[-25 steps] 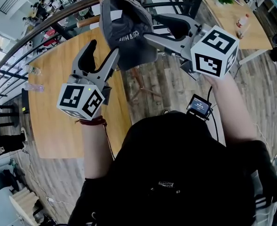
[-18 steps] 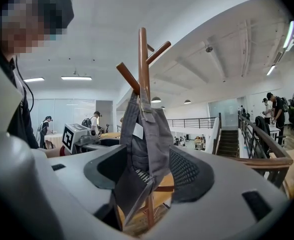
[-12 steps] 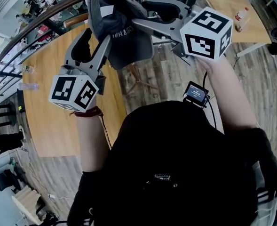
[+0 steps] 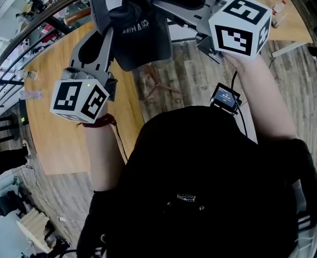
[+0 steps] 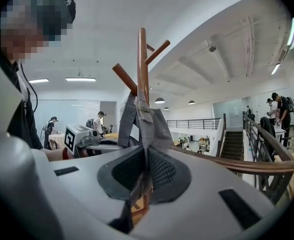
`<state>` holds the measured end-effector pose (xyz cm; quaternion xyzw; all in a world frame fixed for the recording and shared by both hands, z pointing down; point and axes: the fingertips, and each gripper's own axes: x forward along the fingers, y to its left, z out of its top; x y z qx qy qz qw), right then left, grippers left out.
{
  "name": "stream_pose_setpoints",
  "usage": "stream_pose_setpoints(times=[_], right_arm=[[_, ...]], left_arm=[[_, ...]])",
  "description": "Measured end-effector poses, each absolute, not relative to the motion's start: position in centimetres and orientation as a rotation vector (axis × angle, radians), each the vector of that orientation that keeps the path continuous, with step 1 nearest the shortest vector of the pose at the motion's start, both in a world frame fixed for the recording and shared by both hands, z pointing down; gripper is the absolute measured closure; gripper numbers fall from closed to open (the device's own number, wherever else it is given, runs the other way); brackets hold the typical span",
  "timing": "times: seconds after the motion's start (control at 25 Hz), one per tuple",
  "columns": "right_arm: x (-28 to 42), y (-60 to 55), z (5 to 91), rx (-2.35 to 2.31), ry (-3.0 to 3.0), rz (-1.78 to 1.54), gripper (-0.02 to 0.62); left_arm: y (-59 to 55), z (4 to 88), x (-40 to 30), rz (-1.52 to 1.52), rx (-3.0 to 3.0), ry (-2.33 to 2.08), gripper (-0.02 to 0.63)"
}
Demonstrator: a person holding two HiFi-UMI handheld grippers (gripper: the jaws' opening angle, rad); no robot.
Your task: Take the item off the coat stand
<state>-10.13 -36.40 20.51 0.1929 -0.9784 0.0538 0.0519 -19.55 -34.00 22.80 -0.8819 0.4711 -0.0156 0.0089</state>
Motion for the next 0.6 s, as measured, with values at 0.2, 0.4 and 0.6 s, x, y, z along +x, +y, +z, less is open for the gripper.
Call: stream_pose_setpoints(times=[0.2,0.4,0.6], right_arm=[[-10.3,-36.1,20.2,0.566,-2.97,0.152,0.563],[-9.7,-35.5,20.3,0.554,-2.998,0.179,0.563],[-9.3,-35.3,20.2,0.553,-3.018,0.141,0.563]], left_arm=[[-33.8,22.4,-19.6,-0.035,-2.746,1.466,0.56],[-33.4,22.6,-19.0,-0.017,-2.737,1.467,0.56],[-33.0,22.4,-18.6,0.023,-2.716,1.464,0.56]])
